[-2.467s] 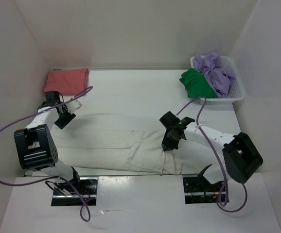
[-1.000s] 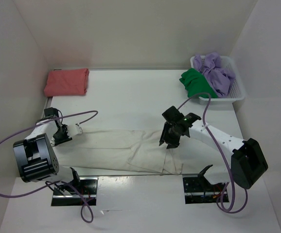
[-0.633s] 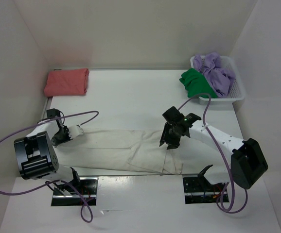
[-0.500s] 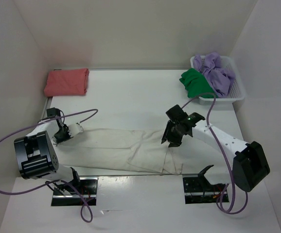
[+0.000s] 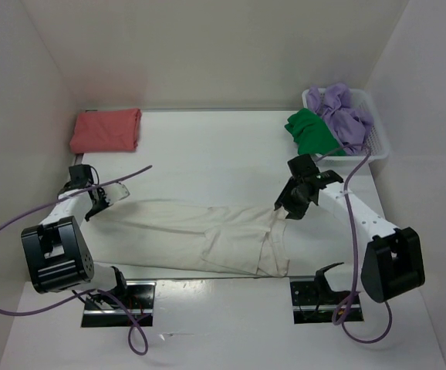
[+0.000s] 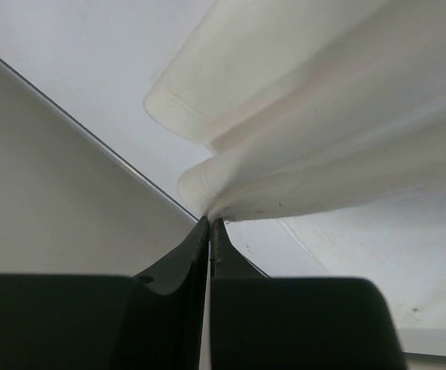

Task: Fold and stack the t-shirts
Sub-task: Fold the other side of the tshirt into a rectangle

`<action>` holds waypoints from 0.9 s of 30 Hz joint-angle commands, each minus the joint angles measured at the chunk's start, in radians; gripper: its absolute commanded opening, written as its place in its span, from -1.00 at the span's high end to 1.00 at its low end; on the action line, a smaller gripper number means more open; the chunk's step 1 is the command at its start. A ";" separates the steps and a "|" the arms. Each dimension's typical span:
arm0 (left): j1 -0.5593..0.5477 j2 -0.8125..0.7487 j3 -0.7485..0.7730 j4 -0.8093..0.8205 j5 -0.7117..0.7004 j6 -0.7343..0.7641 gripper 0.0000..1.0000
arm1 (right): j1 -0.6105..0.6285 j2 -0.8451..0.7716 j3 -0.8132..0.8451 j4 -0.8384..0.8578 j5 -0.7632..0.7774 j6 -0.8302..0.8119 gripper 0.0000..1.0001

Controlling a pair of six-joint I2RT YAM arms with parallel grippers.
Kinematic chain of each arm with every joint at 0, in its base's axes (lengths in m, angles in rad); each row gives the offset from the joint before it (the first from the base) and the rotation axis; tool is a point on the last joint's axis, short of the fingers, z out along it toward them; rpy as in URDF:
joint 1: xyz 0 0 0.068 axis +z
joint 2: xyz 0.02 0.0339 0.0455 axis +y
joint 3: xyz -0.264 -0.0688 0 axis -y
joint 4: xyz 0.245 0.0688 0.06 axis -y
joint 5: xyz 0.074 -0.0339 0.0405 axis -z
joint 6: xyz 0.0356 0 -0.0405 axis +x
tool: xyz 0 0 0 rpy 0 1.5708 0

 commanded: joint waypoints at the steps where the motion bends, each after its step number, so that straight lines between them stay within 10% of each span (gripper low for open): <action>1: -0.009 -0.027 -0.069 -0.004 -0.027 0.020 0.92 | -0.017 0.067 0.048 0.086 0.017 -0.063 -0.04; 3: -0.009 -0.027 -0.103 -0.004 -0.050 0.020 0.76 | -0.017 0.106 0.059 0.104 0.017 -0.073 -0.08; 5: -0.009 -0.027 -0.113 -0.023 -0.050 0.020 0.06 | -0.017 0.130 0.059 0.123 0.017 -0.073 -0.11; 7: -0.009 -0.036 -0.093 -0.062 -0.050 -0.019 -0.21 | -0.017 0.168 0.068 0.146 0.017 -0.086 -0.17; 16: 0.024 -0.027 0.243 -0.198 0.051 -0.176 -0.41 | -0.072 0.358 0.068 0.200 -0.005 -0.132 -0.17; 22: -0.043 0.158 0.243 -0.093 0.013 -0.297 -0.43 | -0.083 0.468 0.129 0.209 -0.014 -0.188 0.21; 27: -0.043 0.313 0.243 0.002 -0.022 -0.346 -0.48 | -0.083 0.587 0.268 0.169 0.004 -0.242 0.89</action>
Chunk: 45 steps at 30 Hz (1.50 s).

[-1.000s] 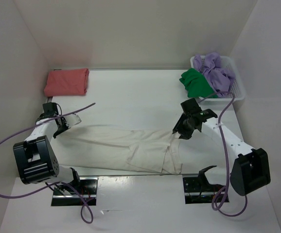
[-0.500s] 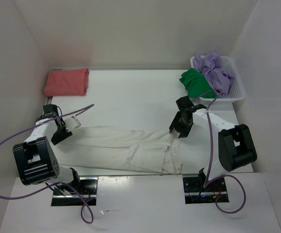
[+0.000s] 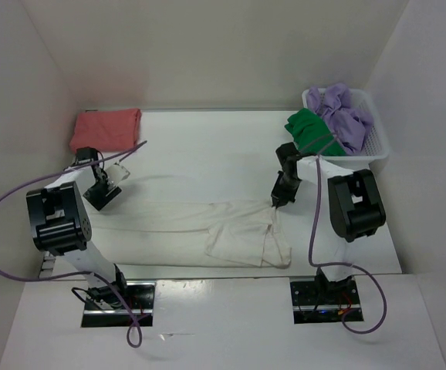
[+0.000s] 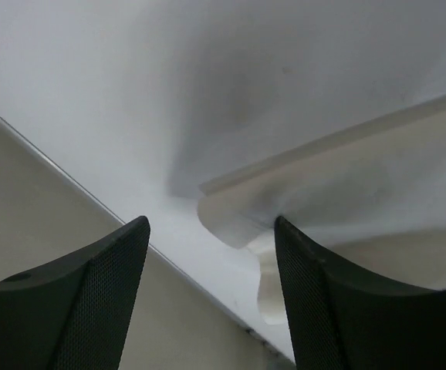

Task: Fold and stack the t-shirts
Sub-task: Fold the other side of the tshirt into a rectangle, then rotate the tshirt 90 degrees

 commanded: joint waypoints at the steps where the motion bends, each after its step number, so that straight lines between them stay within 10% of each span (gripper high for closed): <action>1: 0.004 0.057 -0.015 0.056 -0.040 -0.061 -0.48 | -0.006 0.105 0.113 0.030 0.063 -0.071 0.98; 7: 0.072 0.047 0.027 0.012 -0.031 -0.071 -0.58 | 0.043 0.373 0.578 -0.103 0.172 -0.154 1.00; 11: 0.093 0.025 0.066 -0.054 -0.031 -0.071 -0.60 | 0.109 0.734 1.248 -0.282 0.332 -0.252 0.99; 13: 0.093 0.013 0.076 -0.094 -0.031 -0.071 -0.60 | 0.132 0.900 1.597 -0.425 0.406 -0.309 0.53; 17: 0.093 -0.016 0.090 -0.148 -0.019 -0.080 -0.66 | 0.112 0.904 1.741 -0.398 0.331 -0.278 -0.22; 21: 0.103 -0.038 0.070 -0.130 -0.028 -0.080 -0.69 | 0.124 0.654 1.578 -0.398 0.396 -0.329 -1.00; 33: 0.103 -0.082 -0.004 -0.082 -0.057 -0.100 -0.71 | 0.091 0.111 0.472 -0.047 0.166 -0.104 -1.00; 38: 0.113 -0.072 -0.004 -0.073 -0.048 -0.100 -0.73 | -0.009 0.165 0.327 0.179 0.005 -0.012 -0.30; 45: 0.144 -0.050 0.028 -0.105 -0.028 -0.143 -0.76 | -0.018 0.335 0.408 0.181 0.010 -0.011 -0.30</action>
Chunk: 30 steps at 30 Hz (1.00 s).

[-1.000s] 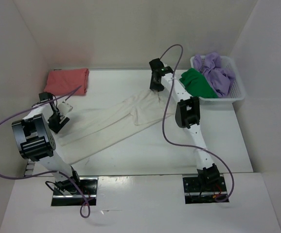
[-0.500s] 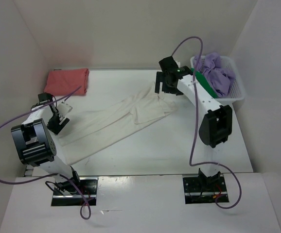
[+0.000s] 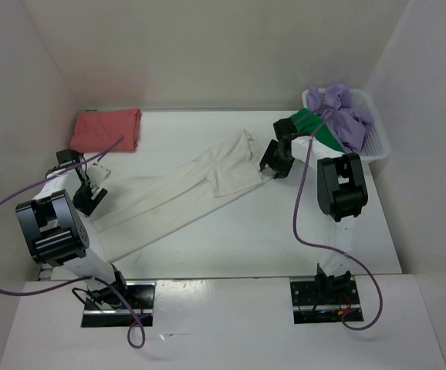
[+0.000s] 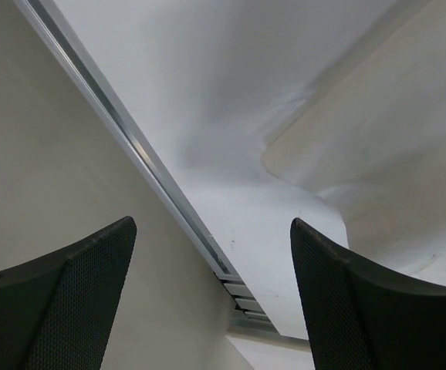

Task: Fold and stack the t-shirts
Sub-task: Rotate the tshirt 90 degrees

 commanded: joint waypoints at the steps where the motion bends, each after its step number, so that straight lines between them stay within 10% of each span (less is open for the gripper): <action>1: 0.020 0.000 0.027 -0.023 0.018 -0.034 -0.76 | 0.018 0.091 0.047 0.071 -0.020 0.022 -0.30; 7: 0.042 0.018 0.122 -0.113 0.050 -0.065 -0.78 | 0.018 0.337 0.362 -0.044 0.003 -0.038 0.99; 12: 0.042 0.038 0.187 -0.202 0.100 -0.086 -0.78 | 0.038 0.763 1.228 -0.221 0.139 -0.134 0.92; 13: 0.042 0.049 0.187 -0.213 0.100 -0.095 -0.78 | 0.038 0.867 1.667 -0.321 0.158 -0.162 0.27; 17: 0.005 0.049 0.199 -0.267 0.139 -0.095 -0.78 | 0.086 0.834 1.678 -0.290 0.235 -0.245 -0.79; 19: -0.009 0.038 0.190 -0.279 0.151 -0.106 -0.80 | 0.106 0.722 1.586 -0.305 0.282 -0.265 -0.99; 26: -0.041 -0.086 0.103 -0.270 0.266 -0.126 -0.83 | 0.256 0.216 1.236 -0.493 0.546 -0.271 -0.99; 30: -0.061 -0.198 0.009 -0.237 0.275 -0.129 -0.83 | 0.478 -0.124 0.678 -0.414 0.683 -0.181 -0.99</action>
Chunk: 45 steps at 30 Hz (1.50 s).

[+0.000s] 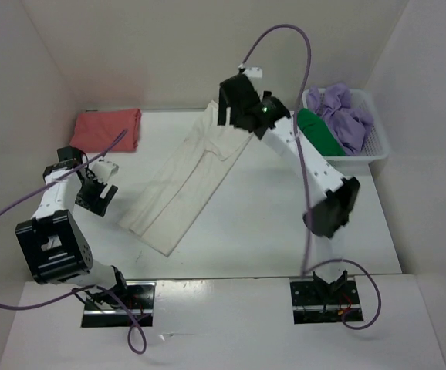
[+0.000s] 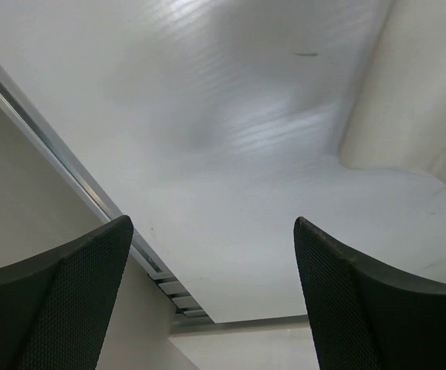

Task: Fold and stack the t-shirts
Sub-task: Rotate the tshirt 90 degrees

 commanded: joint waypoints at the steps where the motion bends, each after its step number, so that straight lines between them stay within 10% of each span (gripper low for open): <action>1: -0.012 -0.109 -0.065 0.012 0.057 -0.024 -0.83 | 0.277 -0.308 -0.397 0.040 0.184 0.101 -0.99; 5: -0.012 -0.263 -0.127 0.053 0.069 -0.012 -0.85 | 0.442 -0.583 -0.830 0.195 -0.050 0.406 -0.95; 10: -0.012 -0.371 -0.137 0.041 0.127 0.012 -0.87 | 0.579 -0.622 -1.175 0.503 -0.242 0.666 -0.40; 34: -0.003 -0.402 -0.096 -0.089 0.376 0.013 -0.90 | 0.669 -0.034 -0.992 0.651 -0.424 1.172 -0.33; 38: -0.003 -0.411 -0.087 -0.111 0.376 0.038 -0.90 | 0.658 -0.045 -1.070 0.706 -0.445 1.210 0.08; 42: -0.003 -0.411 -0.087 -0.134 0.376 0.077 -0.90 | 0.648 -0.079 -1.107 0.680 -0.445 1.210 1.00; 45: -0.003 -0.411 -0.087 -0.158 0.376 0.133 -0.90 | 0.626 -0.140 -1.162 0.607 -0.424 1.178 1.00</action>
